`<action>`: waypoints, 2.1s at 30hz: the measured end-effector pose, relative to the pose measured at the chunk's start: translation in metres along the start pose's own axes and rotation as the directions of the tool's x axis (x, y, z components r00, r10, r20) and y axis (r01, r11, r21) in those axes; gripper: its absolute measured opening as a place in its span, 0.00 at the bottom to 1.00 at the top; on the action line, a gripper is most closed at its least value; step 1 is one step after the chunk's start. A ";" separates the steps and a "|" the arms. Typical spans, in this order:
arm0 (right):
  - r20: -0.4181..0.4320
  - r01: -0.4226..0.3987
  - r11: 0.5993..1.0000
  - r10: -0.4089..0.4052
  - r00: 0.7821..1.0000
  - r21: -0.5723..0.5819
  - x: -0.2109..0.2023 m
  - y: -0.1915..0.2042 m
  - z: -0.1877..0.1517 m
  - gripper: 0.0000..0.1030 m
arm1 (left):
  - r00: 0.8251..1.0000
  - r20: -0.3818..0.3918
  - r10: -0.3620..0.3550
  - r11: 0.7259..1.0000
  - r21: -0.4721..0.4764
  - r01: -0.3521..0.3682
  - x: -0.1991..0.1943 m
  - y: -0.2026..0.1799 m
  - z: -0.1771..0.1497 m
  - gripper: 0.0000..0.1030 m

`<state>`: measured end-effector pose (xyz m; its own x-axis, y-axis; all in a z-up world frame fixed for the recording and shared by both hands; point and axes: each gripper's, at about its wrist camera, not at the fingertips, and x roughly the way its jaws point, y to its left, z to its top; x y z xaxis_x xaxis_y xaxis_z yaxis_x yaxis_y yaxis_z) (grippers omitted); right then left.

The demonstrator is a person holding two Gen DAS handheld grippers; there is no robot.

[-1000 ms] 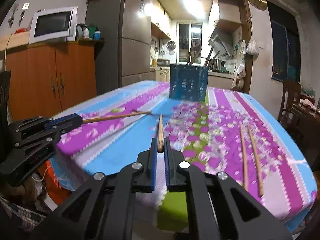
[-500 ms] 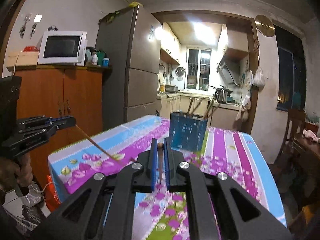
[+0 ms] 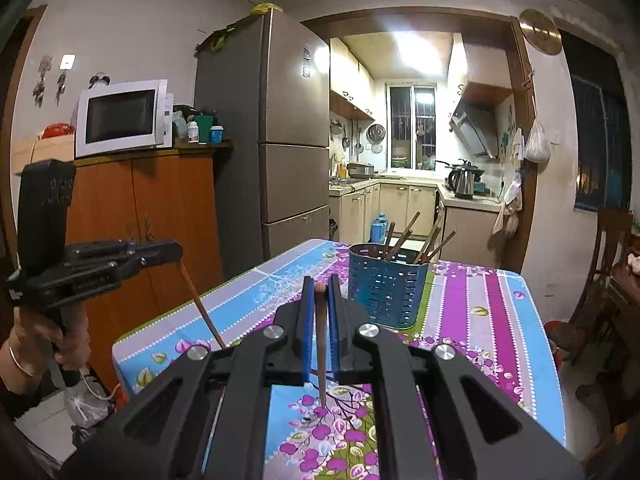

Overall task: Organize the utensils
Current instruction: 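Lift both held chopsticks and carry them above the blue holder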

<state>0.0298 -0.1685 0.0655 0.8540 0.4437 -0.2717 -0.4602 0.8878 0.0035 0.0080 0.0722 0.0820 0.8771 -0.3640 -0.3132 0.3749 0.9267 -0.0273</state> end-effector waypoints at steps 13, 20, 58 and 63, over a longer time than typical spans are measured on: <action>-0.077 0.010 1.000 -0.008 0.997 0.020 0.039 -0.020 0.018 0.05 | 0.987 -0.059 0.147 0.989 0.031 -0.146 0.054 -0.005 0.022 0.07; -0.089 0.005 1.000 -0.004 0.996 0.009 0.049 -0.021 0.023 0.05 | 0.981 -0.066 0.185 0.982 0.044 -0.182 0.063 -0.009 0.027 0.07; 0.097 0.115 0.993 -0.114 0.989 -0.010 0.082 -0.078 0.218 0.05 | 0.987 0.133 0.090 0.995 0.018 -0.093 0.149 0.012 0.219 0.07; 0.120 0.154 0.988 -0.154 0.981 0.010 0.101 -0.092 0.238 0.05 | 0.990 0.129 0.054 0.998 0.006 -0.056 0.182 0.013 0.234 0.07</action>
<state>0.2161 -0.1759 0.2672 0.9377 0.3130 -0.1510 -0.3206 0.9468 -0.0286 0.2424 -0.0033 0.2464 0.9276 -0.3220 -0.1892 0.3271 0.9450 -0.0045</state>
